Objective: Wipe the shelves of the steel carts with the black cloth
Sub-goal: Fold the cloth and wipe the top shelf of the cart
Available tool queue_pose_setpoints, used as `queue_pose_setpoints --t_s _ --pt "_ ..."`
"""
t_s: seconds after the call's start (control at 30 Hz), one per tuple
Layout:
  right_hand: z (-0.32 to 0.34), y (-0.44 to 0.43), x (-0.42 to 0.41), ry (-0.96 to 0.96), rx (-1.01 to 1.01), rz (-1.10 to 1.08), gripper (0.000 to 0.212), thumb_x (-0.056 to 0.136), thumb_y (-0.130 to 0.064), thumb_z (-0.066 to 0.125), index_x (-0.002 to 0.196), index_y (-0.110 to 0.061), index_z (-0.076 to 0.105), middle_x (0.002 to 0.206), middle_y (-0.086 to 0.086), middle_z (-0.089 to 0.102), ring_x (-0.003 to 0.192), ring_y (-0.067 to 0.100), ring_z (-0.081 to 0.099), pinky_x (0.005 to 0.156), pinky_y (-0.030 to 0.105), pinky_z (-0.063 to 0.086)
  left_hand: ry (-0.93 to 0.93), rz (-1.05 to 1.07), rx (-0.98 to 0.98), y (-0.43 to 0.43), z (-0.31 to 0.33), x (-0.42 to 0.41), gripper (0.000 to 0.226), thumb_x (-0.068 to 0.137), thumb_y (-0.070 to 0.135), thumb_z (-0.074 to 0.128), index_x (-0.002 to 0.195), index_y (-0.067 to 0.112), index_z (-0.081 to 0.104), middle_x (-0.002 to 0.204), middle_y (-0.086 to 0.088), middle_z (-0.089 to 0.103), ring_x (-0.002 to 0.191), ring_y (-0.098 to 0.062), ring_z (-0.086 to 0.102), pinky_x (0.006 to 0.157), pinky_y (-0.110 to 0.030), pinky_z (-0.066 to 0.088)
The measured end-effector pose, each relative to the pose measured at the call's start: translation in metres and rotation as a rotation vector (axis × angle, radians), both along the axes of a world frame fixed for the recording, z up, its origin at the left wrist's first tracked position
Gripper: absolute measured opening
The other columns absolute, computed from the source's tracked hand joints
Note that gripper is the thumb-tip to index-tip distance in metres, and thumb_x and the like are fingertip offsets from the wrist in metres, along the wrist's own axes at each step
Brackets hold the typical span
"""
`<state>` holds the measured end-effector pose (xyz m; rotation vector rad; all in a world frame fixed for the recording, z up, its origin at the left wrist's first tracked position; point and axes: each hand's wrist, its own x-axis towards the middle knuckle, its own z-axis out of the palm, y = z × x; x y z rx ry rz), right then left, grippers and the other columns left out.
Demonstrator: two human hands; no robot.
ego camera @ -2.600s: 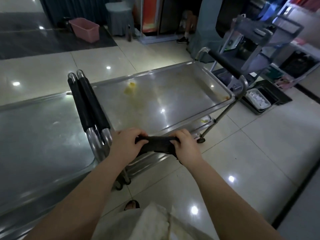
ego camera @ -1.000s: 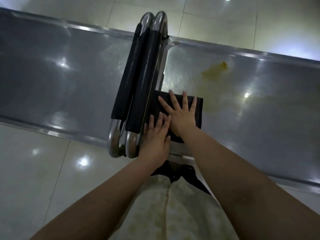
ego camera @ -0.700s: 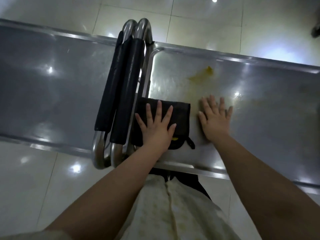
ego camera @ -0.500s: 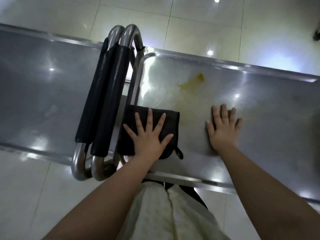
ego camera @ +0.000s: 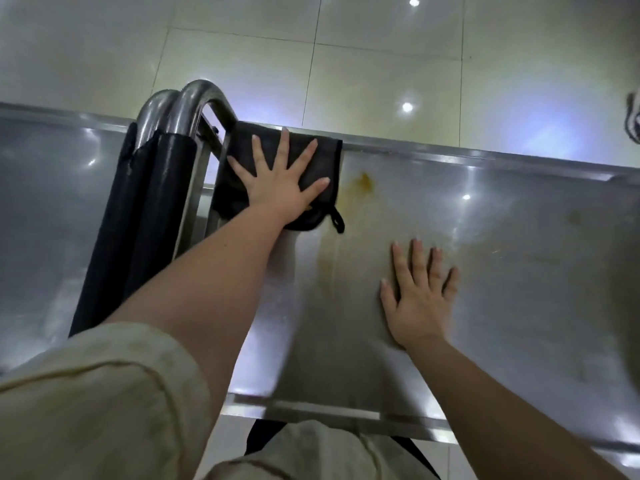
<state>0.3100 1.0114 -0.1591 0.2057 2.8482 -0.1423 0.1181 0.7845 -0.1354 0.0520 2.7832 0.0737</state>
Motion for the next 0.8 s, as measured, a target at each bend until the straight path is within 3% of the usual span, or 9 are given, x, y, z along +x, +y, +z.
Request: queue_pose_setpoints --t_s 0.17,0.4,0.63,0.8 --pt "0.003 0.000 -0.005 -0.052 0.002 0.012 0.065 0.095 -0.058 0.007 0.152 -0.038 -0.015 0.160 -0.003 -0.020 0.144 0.024 -0.028 0.116 0.056 -0.013 0.005 -0.030 0.002 0.001 0.001 0.031 0.073 0.082 0.085 0.007 0.146 0.056 -0.014 0.162 0.006 -0.020 0.145 -0.039 -0.021 0.105 -0.076 -0.007" --pt "0.008 -0.004 -0.009 -0.070 -0.027 0.001 0.065 0.096 -0.056 0.013 0.153 -0.037 -0.014 0.161 -0.002 -0.019 0.147 0.028 -0.022 0.115 0.059 -0.011 -0.012 -0.062 -0.006 0.009 -0.002 0.182 0.074 0.081 0.084 0.007 0.144 0.056 -0.019 0.160 0.005 -0.026 0.143 -0.040 -0.027 0.104 -0.075 -0.012" --pt "0.008 -0.005 -0.006 -0.054 -0.016 0.028 0.065 0.097 -0.054 0.011 0.153 -0.034 -0.012 0.162 0.000 -0.016 0.147 0.032 -0.017 0.115 0.061 -0.010 0.047 -0.010 0.016 0.022 -0.008 0.296 0.074 0.085 0.083 0.016 0.151 0.051 0.005 0.165 0.000 0.004 0.147 -0.044 -0.007 0.105 -0.077 -0.006" --pt "0.012 0.003 -0.003 -0.048 -0.091 0.051 0.064 0.099 -0.052 0.020 0.155 -0.034 -0.006 0.163 0.000 -0.014 0.148 0.030 -0.017 0.115 0.058 -0.013 0.034 0.053 0.003 0.026 -0.003 0.301 0.075 0.082 0.085 0.015 0.150 0.055 0.000 0.165 0.004 -0.003 0.148 -0.040 -0.013 0.106 -0.076 -0.008"
